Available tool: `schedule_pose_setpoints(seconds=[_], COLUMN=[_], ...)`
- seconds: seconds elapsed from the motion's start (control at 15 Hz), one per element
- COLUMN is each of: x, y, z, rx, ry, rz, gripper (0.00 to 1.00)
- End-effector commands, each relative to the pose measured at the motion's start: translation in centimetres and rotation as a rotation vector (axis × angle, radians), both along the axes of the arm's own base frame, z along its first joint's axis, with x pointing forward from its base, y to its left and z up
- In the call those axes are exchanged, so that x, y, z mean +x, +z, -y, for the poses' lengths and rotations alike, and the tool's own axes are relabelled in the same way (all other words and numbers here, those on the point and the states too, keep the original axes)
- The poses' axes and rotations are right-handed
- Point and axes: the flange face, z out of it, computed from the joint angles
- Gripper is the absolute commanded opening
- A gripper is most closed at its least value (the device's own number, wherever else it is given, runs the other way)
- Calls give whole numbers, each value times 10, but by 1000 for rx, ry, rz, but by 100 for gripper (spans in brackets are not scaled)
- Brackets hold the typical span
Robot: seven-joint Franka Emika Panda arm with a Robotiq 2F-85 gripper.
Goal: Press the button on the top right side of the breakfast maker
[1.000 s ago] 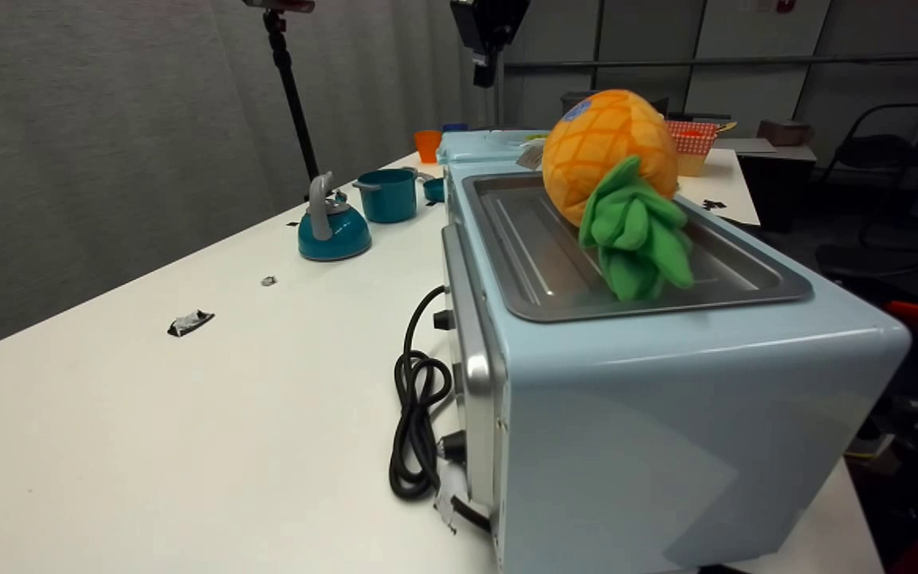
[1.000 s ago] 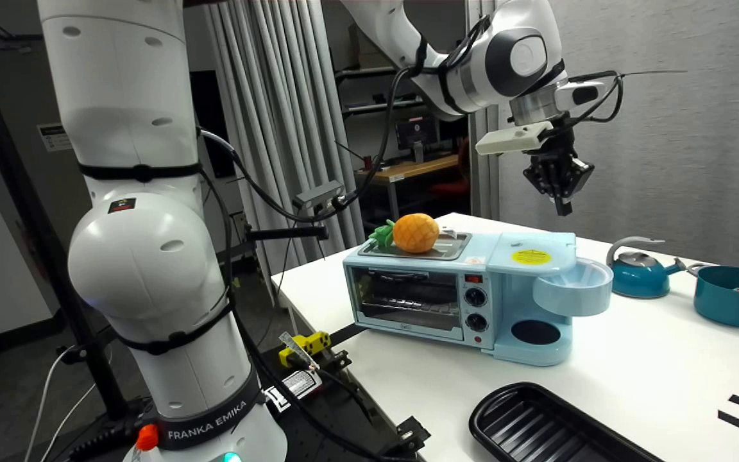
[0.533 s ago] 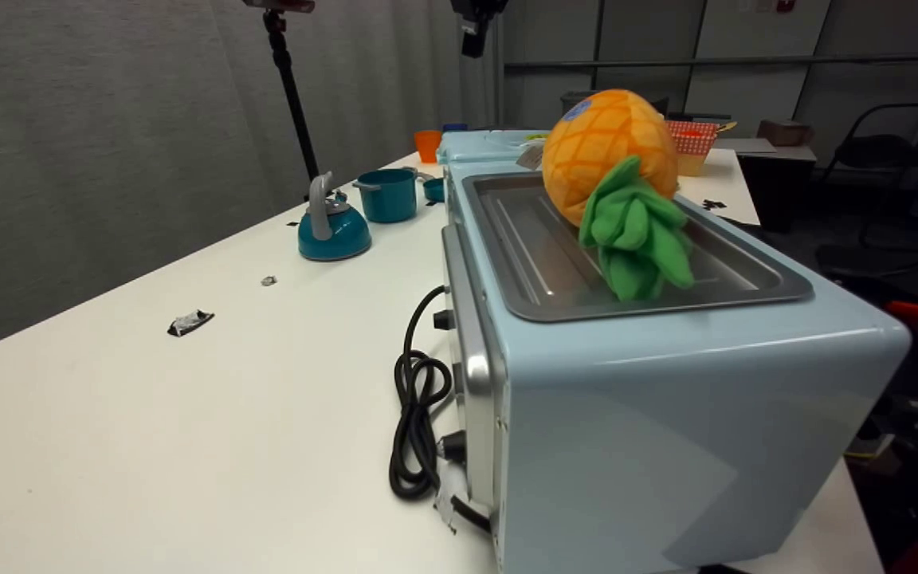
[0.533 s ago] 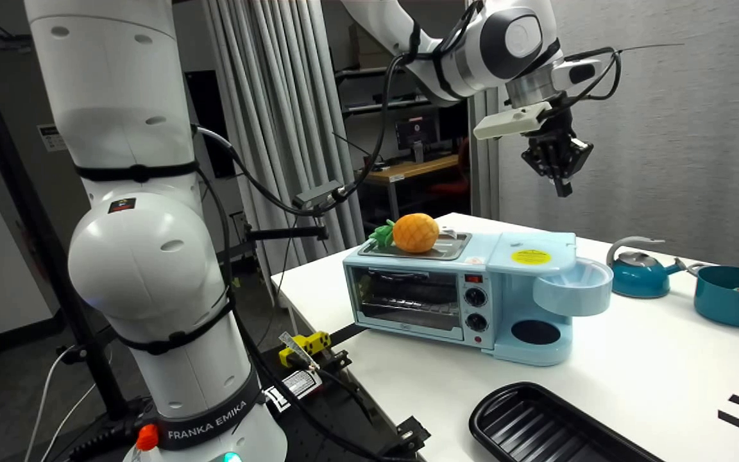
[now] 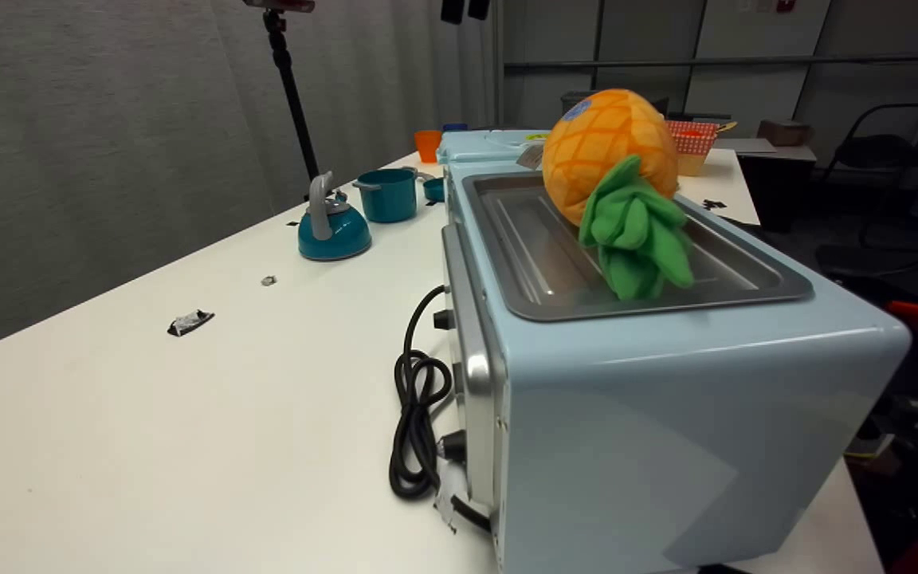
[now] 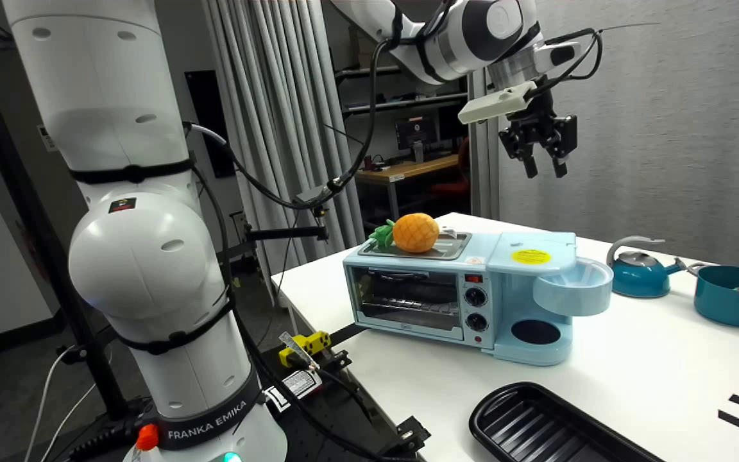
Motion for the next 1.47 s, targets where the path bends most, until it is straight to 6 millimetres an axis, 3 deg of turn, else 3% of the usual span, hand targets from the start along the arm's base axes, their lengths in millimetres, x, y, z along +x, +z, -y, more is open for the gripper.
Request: schedule_pose_setpoints(seconds=[0.0,0.13,0.6,0.67,1.4], x=[-12,-15,-27,-18,-20], y=[18,25,39,32,33], z=[-1,1,5,2,2], rx=[4,-3,-15,-23,-25], ry=[49,62,101,79,85], rz=[-16,-22,-57,-41,-48], gripper=[93,100,100,100,100])
